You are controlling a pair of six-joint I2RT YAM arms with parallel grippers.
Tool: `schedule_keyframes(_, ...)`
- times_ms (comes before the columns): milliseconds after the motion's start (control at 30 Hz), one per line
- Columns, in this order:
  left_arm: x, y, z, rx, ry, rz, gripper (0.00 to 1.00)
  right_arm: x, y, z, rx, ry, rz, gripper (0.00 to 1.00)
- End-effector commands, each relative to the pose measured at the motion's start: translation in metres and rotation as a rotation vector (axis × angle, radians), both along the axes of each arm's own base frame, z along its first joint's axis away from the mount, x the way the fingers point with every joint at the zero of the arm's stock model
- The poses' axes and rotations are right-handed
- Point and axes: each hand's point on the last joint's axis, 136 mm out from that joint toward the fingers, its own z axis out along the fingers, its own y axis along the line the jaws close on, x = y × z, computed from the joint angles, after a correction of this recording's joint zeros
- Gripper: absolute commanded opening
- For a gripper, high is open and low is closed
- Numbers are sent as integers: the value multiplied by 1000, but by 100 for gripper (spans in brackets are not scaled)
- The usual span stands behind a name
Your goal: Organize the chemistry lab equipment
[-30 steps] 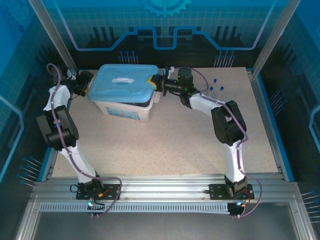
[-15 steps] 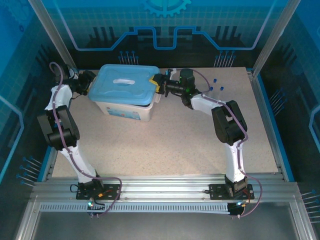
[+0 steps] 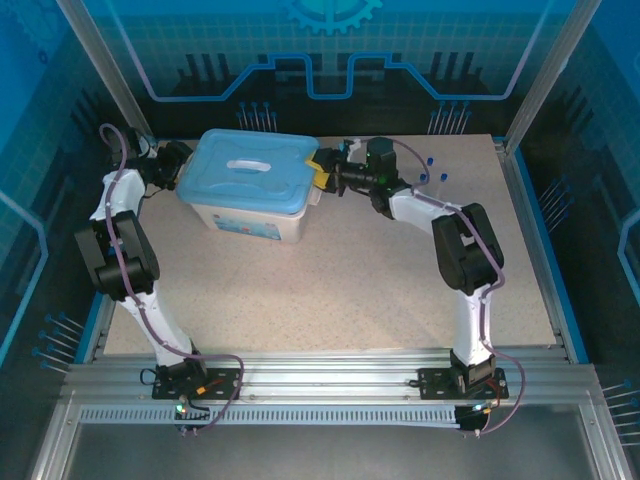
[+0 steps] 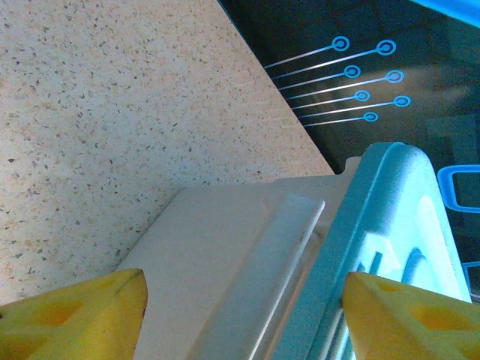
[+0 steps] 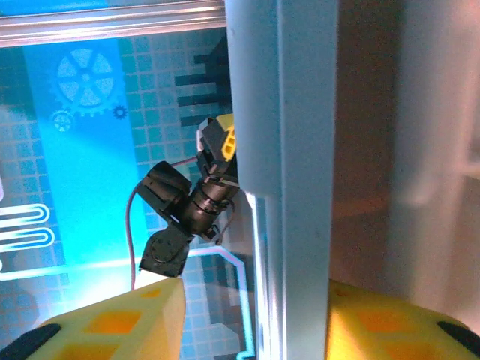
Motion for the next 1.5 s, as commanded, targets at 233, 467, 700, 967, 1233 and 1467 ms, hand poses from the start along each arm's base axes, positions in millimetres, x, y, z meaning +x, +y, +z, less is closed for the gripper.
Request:
schedule_keyframes(233,-1,-25,7,-23,-20,-49,70,-13,-48,1,-152,-48,-67,53)
schedule_keyframes(467,-11,-38,3,-37,-15,-34,70,-19,-60,-12,-218,-49,-82,66)
schedule_keyframes(700,-26,-66,4,-48,-25,-55,70,-26,-87,-22,-301,-63,-112,71)
schedule_keyframes(967,-36,-64,23,-52,-65,-27,73,-35,-102,-31,-347,-70,-109,83)
schedule_keyframes(1233,-54,-72,25,-98,-78,-8,74,-43,-71,-34,-326,-92,-25,84)
schedule_keyframes(1467,-87,-85,21,-99,-91,-15,74,-45,-57,-37,-324,-94,-6,85)
